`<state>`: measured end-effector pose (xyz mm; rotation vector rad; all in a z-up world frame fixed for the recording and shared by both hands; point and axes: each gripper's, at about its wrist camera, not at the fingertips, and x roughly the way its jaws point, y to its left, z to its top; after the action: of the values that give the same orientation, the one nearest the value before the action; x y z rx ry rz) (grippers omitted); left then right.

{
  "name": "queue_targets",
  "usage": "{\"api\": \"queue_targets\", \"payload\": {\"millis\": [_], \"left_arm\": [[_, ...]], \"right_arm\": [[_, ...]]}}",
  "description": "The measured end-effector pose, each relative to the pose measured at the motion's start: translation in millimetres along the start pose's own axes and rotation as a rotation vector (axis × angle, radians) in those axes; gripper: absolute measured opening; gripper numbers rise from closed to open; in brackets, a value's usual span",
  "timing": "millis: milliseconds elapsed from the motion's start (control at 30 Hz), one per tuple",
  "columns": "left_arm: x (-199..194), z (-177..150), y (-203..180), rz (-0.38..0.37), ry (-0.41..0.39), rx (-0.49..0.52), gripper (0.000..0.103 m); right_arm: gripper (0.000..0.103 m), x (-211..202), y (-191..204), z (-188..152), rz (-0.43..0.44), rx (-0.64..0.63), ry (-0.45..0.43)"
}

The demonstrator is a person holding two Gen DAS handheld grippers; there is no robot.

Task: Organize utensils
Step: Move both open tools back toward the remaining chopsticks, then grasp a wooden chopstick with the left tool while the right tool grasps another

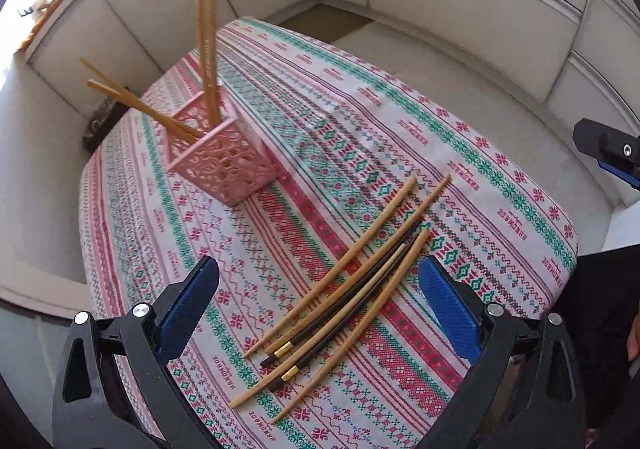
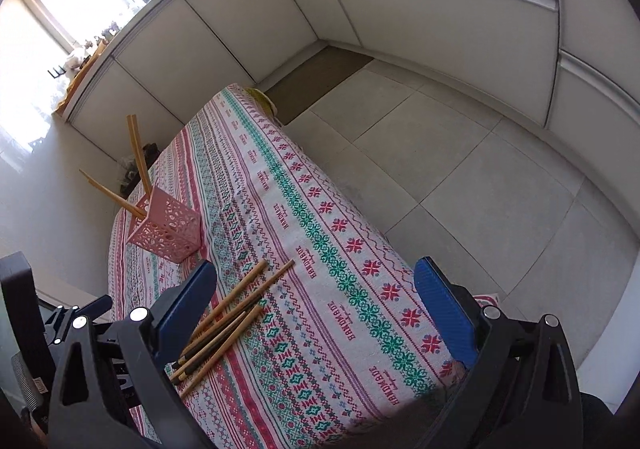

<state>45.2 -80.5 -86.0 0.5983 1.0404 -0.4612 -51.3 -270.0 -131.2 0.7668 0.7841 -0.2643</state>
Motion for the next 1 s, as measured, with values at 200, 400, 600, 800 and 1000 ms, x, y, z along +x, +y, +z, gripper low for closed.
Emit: {"api": "queue_targets", "payload": {"millis": [200,400,600,800,1000], "left_arm": [[38,30,-20,-0.051,0.102,0.103,0.079],[72,48,-34,-0.09,0.171,0.158,0.059],[93,51,-37,-0.124,0.196,0.171,0.057],[100,55,-34,-0.154,0.19,0.172,0.052],[95,60,-29,-0.163,0.151,0.158,0.051]], "right_arm": [[0.096,10,-31,8,0.033,0.156,0.066],[0.096,25,-37,10,0.059,0.2,0.138],[0.096,37,-50,11,0.084,0.287,0.195],[0.096,46,-51,10,0.094,0.31,0.228],[0.096,54,-51,10,0.093,0.314,0.254]]}}
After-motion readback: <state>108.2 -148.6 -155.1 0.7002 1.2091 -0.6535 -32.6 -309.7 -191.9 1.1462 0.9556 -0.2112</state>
